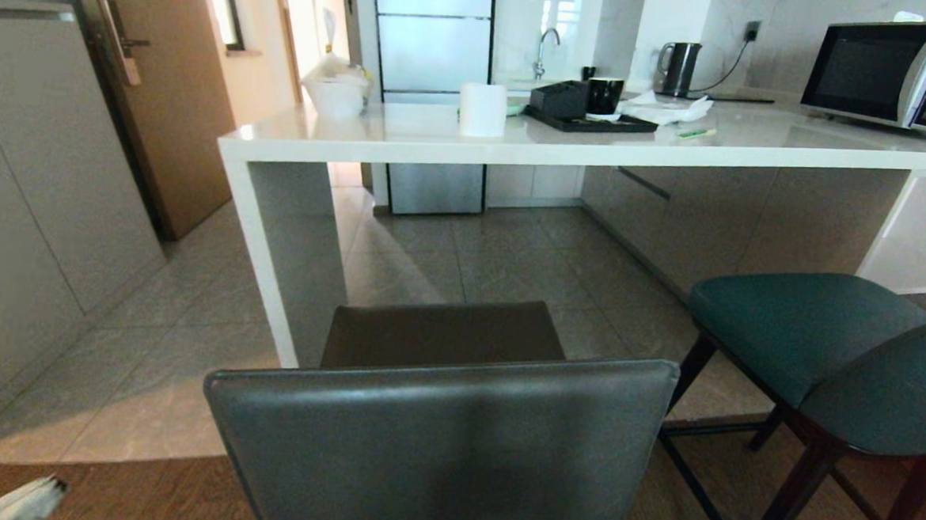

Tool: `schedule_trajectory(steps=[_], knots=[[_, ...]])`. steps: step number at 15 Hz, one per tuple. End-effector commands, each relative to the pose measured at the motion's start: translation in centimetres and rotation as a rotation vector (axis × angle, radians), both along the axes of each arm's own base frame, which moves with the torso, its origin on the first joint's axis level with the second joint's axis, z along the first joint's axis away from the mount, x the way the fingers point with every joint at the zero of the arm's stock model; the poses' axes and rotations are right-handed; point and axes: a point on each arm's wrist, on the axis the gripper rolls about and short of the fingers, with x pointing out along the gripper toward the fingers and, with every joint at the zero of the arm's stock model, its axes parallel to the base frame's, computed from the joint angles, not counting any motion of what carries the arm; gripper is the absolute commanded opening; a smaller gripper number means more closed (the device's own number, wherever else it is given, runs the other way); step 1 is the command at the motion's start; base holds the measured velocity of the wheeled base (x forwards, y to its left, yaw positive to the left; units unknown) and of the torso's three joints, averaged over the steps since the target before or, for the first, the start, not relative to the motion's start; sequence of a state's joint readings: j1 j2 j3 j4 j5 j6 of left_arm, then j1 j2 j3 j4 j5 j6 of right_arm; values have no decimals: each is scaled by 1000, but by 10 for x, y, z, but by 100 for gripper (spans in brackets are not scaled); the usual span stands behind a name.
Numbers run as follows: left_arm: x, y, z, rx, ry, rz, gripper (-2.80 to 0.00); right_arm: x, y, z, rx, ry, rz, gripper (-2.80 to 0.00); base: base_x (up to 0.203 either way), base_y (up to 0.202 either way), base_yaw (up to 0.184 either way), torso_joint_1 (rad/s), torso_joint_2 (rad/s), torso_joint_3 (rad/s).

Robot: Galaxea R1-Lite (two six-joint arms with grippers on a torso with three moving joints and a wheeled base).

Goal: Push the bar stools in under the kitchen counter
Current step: Push the gray chair back under the dining table

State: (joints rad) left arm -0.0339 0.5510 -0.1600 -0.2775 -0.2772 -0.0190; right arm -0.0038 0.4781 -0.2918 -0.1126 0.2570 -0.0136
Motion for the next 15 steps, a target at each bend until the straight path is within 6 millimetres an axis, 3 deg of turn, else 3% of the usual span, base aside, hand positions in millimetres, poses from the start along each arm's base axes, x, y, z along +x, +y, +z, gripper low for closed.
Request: schedule_trajectory(steps=[1, 5, 8, 11, 15], knots=[[48, -4, -10, -1, 184, -40, -280, 26, 0, -3, -6, 105, 13, -280, 0, 0, 0, 0, 0, 0], [112, -12, -31, -13, 234, -84, -280, 69, 4, -10, -23, 197, 62, -280, 0, 0, 0, 0, 0, 0], [144, -14, -46, -23, 199, -87, -280, 91, 16, -23, -42, 286, 158, -280, 0, 0, 0, 0, 0, 0], [162, -8, -53, -30, 153, -55, -280, 115, 34, -26, -90, 325, 183, -280, 0, 0, 0, 0, 0, 0], [160, -3, -52, -36, 132, -41, -280, 136, 52, -18, -118, 267, 161, -280, 0, 0, 0, 0, 0, 0]])
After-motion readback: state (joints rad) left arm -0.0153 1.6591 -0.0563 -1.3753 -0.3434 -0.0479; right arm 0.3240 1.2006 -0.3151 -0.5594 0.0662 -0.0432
